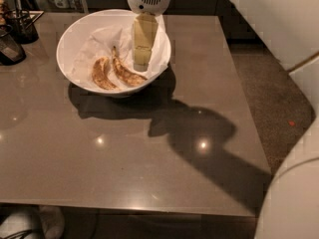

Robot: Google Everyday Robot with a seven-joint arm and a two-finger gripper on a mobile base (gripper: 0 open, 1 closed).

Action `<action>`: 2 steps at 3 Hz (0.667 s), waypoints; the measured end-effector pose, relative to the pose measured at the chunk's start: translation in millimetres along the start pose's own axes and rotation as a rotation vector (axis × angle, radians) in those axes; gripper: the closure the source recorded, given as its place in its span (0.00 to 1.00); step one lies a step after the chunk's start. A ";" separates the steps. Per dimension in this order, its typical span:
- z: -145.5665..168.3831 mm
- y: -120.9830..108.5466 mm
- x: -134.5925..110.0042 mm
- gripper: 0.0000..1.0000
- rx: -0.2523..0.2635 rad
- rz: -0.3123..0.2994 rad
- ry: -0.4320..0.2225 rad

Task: Pick banana from white bowl

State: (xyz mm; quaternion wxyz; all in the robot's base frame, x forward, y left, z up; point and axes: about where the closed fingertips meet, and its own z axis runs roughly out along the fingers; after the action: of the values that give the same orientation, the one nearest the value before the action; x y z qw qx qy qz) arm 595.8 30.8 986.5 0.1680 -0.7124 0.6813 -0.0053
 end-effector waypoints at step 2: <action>6.4 -10.0 -7.3 0.00 0.021 0.057 -0.079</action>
Offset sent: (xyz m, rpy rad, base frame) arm 0.0118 0.0092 -0.0084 0.1748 0.0395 -0.0852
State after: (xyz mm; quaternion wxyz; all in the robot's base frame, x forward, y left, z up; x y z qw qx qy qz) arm 606.5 39.5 984.5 0.2023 -0.6905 0.6941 0.0207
